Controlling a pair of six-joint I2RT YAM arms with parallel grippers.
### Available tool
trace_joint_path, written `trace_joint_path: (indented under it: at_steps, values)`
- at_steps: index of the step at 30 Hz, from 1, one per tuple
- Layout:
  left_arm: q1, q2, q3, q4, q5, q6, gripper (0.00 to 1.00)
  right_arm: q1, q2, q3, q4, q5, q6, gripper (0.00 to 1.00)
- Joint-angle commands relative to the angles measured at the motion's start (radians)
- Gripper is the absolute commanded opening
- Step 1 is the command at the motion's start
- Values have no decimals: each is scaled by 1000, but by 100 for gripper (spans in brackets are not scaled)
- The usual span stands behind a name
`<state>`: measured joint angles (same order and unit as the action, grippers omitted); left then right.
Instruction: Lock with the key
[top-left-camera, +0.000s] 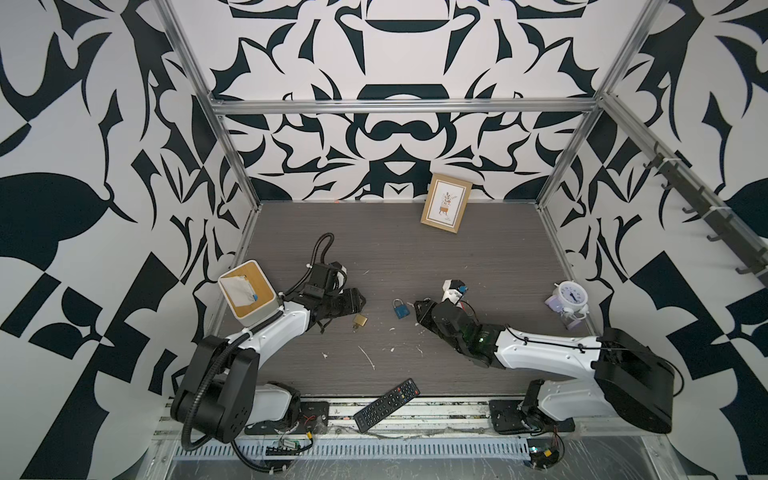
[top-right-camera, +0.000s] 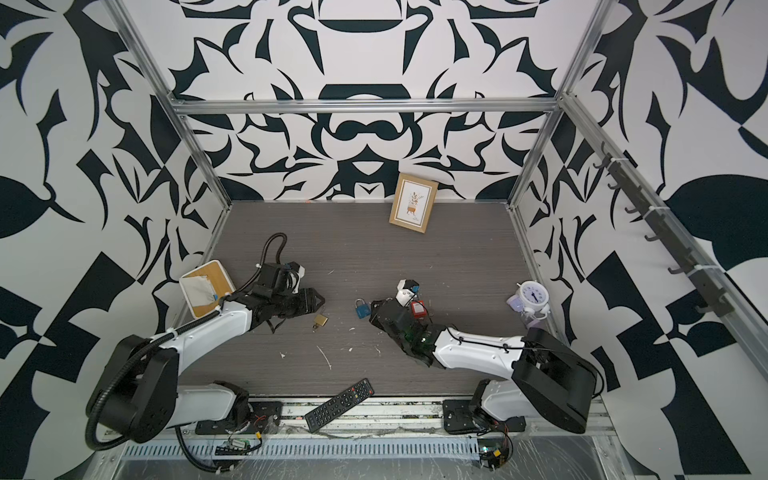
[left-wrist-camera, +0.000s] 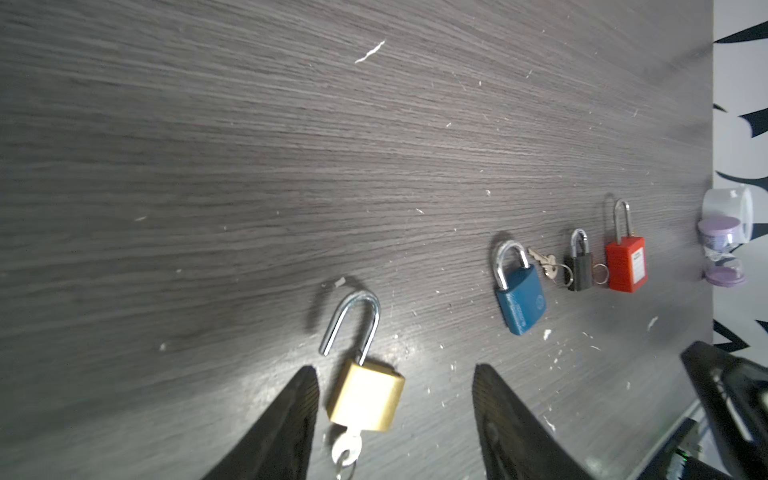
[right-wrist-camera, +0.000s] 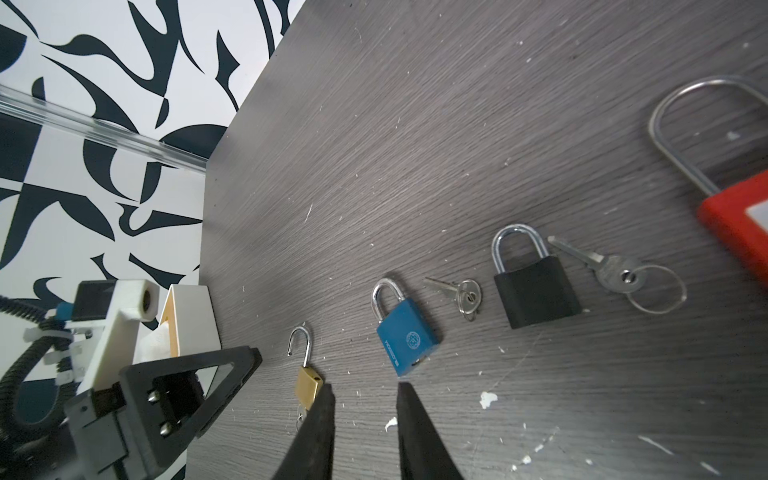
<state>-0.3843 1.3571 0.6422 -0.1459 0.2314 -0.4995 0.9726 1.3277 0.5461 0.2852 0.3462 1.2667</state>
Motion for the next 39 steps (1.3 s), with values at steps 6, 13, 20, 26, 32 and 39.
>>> trace_joint_path:
  at_steps: [6, 13, 20, 26, 32, 39]
  values:
    - [6, 118, 36, 78, 35, 64, 58, 3, -1, 8, 3, -45, -30, 27]
    - [6, 163, 32, 111, 76, 72, 46, -9, 14, 8, 32, -86, -24, 27]
    - [7, 184, 4, 152, 118, 56, 35, -29, 42, 19, 46, -127, -32, 27]
    - [6, 204, 5, 147, 107, 58, 44, -34, 57, 21, 53, -142, -35, 26]
    - [5, 182, -5, 128, 76, 45, 46, -38, 105, 92, 36, -250, -101, 24]
    - [5, 98, -43, 68, 39, -19, 48, -48, 257, 255, -2, -444, -180, 24]
